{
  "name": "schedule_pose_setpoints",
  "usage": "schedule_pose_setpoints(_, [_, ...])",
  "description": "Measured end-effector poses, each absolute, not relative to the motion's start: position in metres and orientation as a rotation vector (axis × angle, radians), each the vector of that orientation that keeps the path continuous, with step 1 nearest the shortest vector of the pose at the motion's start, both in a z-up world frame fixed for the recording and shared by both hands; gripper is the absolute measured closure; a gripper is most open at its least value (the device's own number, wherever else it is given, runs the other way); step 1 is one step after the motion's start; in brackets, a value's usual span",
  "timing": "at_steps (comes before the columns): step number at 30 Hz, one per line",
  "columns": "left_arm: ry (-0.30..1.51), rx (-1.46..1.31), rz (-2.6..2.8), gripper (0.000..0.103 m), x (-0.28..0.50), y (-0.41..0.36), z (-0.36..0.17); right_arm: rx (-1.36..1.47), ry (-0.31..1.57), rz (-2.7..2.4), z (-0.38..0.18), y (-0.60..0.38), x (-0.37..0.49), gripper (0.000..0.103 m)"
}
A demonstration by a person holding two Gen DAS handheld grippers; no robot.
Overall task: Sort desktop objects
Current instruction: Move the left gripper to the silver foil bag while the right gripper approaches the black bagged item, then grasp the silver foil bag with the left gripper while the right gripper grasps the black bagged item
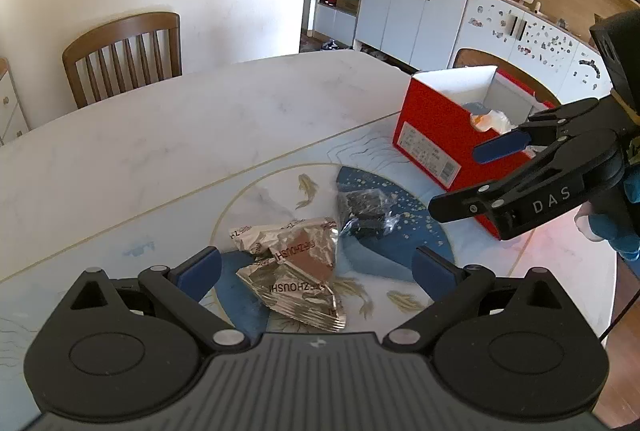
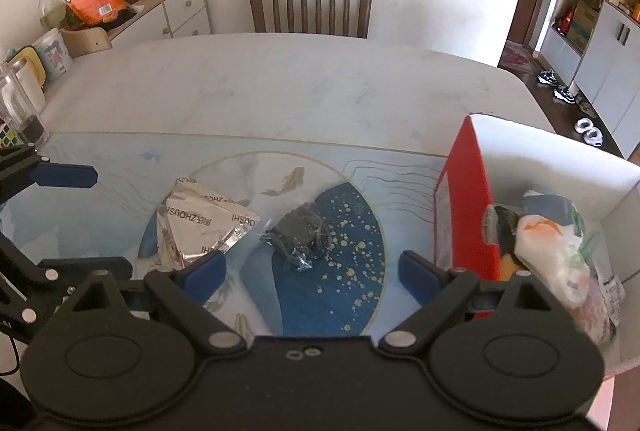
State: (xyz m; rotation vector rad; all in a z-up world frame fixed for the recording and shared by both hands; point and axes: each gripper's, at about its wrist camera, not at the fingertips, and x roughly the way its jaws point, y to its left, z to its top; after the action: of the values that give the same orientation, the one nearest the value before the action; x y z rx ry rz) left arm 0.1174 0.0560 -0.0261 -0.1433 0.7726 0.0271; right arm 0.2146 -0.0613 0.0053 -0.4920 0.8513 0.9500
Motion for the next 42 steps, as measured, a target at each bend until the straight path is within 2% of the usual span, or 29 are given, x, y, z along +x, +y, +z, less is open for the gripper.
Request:
schedule_pose_setpoints(25, [0.812, 0.002, -0.002, 0.002, 0.153, 0.055, -0.091, -0.615, 0.921, 0.962, -0.06, -0.01, 0.245, 0.015])
schedule_pose_setpoints(28, [0.811, 0.011, -0.004, 0.002, 0.154, 0.054, -0.093, -0.623, 0.925, 0.964, -0.064, -0.007, 0.246, 0.022])
schedule_pose_setpoints(34, [0.819, 0.012, -0.005, 0.002, 0.155, 0.054, -0.098, -0.624, 0.927, 0.961, -0.067, -0.004, 0.248, 0.027])
schedule_pose_setpoints(36, [0.838, 0.027, 0.004, 0.005, 0.157, 0.052, -0.101, -0.621, 0.932, 0.956, -0.069, -0.004, 0.249, 0.028])
schedule_pose_setpoints(38, [0.851, 0.034, 0.008, 0.014, 0.158, 0.052, -0.104, -0.612, 0.937, 0.954, -0.07, -0.003, 0.25, 0.03])
schedule_pose_setpoints(42, [0.849, 0.038, 0.012, 0.018, 0.158, 0.052, -0.104, -0.607, 0.944, 0.958, -0.072, -0.001, 0.249, 0.039])
